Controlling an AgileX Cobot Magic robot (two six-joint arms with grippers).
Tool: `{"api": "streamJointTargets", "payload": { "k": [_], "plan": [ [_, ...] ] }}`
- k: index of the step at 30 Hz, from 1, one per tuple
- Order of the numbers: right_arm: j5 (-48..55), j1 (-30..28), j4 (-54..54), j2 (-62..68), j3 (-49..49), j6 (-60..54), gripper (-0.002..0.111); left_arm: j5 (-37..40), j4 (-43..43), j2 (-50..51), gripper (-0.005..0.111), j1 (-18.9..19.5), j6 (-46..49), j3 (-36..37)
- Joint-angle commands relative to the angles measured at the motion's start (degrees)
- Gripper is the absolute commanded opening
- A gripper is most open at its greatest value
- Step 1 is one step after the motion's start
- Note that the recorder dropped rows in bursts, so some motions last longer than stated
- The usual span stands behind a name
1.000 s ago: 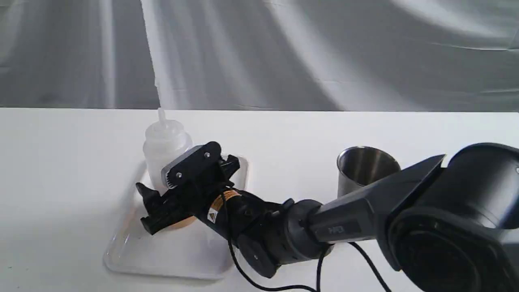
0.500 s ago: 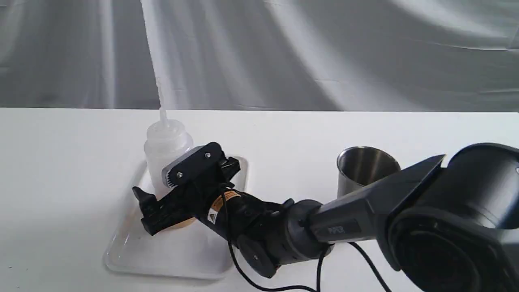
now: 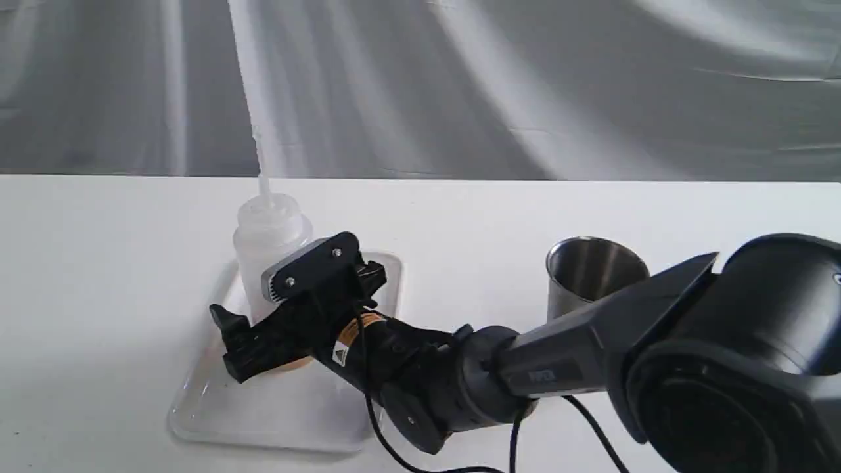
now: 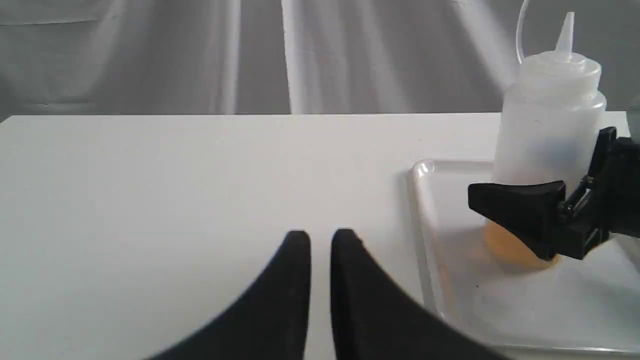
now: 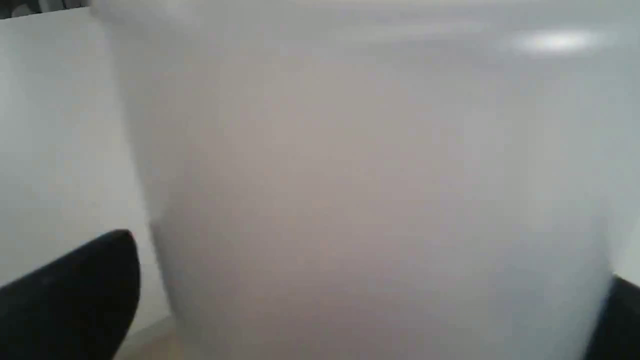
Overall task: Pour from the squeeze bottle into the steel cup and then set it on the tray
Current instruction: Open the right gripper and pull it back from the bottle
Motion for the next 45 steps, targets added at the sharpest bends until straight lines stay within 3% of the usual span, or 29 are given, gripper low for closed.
{"api": "streamJointTargets", "payload": {
  "k": [1,8,27,36,45],
  "plan": [
    [1.06,0.71,0.12,-0.96,-0.37,0.39,0.105,-0.41,0.02,-0.15,0.008,-0.3,-0.26,0.25],
    [8.62,0.65,0.12,-4.01,0.53,0.0,0.105,-0.41,0.02,-0.15,0.008,-0.3,-0.26,0.25],
    [2.73,0.65,4.62,-15.73,17.73,-5.2,0.105,-0.41,0.02,-0.15,0.008,-0.3,-0.27,0.25],
    [2.98,1.5,4.49,-27.28,29.41,-6.39,0.105,-0.41,0.02,-0.15,0.008,-0.3,-0.27,0.25],
    [3.13,5.99,4.62,-42.91,41.96,-7.68,0.105,-0.41,0.02,-0.15,0.008,-0.3,-0.16,0.25]
  ]
}}
